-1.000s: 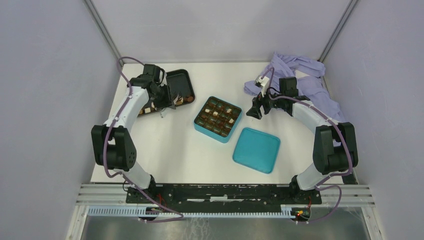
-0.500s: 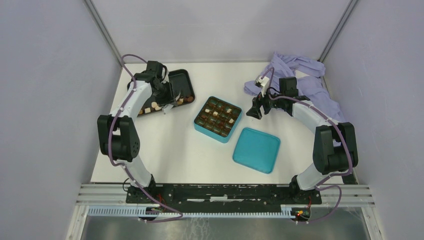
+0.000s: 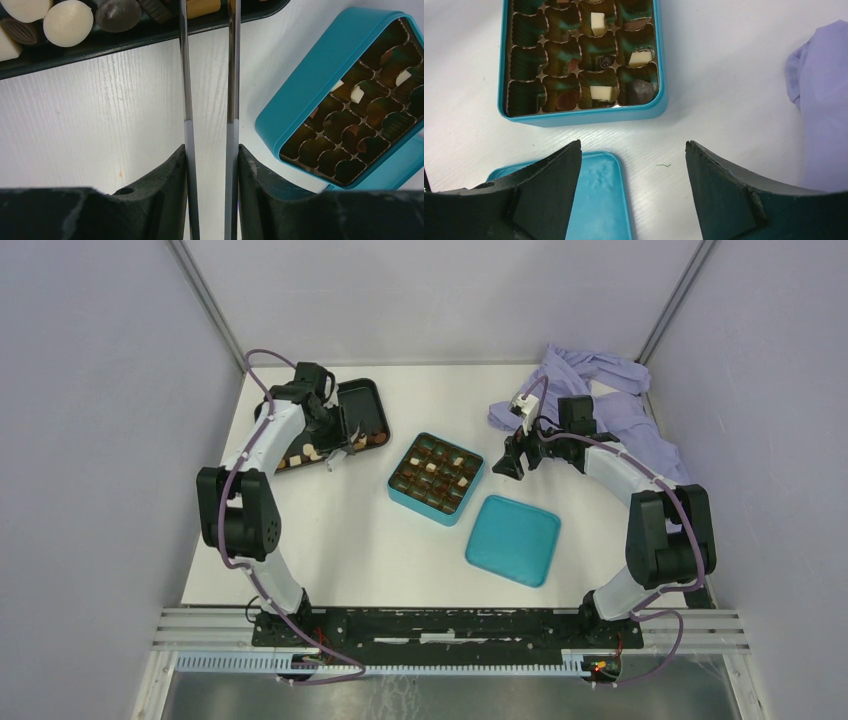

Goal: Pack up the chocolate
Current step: Pick up the fake chocolate from the plate.

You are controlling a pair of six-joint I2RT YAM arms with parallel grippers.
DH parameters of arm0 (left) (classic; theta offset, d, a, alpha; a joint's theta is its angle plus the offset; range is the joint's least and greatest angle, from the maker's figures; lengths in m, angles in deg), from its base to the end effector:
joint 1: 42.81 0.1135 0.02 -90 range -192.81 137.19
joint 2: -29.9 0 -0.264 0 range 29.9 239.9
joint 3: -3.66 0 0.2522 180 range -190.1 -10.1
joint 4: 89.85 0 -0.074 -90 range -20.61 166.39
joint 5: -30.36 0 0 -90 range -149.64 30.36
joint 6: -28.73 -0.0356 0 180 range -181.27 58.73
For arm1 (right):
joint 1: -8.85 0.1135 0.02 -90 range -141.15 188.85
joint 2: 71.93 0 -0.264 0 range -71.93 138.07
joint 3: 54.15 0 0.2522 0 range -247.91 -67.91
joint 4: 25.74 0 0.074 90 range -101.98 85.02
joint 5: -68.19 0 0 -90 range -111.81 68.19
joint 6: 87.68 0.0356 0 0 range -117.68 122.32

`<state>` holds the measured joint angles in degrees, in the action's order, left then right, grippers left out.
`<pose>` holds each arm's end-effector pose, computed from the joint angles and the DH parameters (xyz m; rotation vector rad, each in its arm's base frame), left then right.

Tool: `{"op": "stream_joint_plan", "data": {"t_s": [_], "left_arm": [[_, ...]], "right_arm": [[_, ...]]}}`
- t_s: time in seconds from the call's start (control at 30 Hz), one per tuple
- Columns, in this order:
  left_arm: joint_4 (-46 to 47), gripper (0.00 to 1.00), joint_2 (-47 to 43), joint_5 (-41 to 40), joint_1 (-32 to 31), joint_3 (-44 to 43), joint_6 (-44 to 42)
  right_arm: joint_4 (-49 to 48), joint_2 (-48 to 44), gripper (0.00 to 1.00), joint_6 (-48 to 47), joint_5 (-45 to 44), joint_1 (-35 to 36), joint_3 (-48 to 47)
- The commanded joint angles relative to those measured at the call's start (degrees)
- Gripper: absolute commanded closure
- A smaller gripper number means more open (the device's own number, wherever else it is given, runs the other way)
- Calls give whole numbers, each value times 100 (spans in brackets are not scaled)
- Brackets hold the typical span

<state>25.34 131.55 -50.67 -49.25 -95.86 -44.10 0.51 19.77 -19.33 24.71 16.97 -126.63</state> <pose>0.3651 -0.0468 0.2622 -0.2142 2.7532 -0.3272 0.3280 0.0729 0.2241 -0.9232 1.9919 0.8187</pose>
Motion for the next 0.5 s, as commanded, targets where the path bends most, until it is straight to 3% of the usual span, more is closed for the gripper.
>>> {"op": "stream_joint_plan", "data": {"t_s": [0.0, 0.47], "left_arm": [[-96, 57, -49, -156, 10, -240, -347], [-115, 57, -12, -319, -159, -310, -217]], "right_arm": [[-211, -111, 18, 64, 164, -23, 45], [-202, -120, 18, 63, 162, -25, 28]]}}
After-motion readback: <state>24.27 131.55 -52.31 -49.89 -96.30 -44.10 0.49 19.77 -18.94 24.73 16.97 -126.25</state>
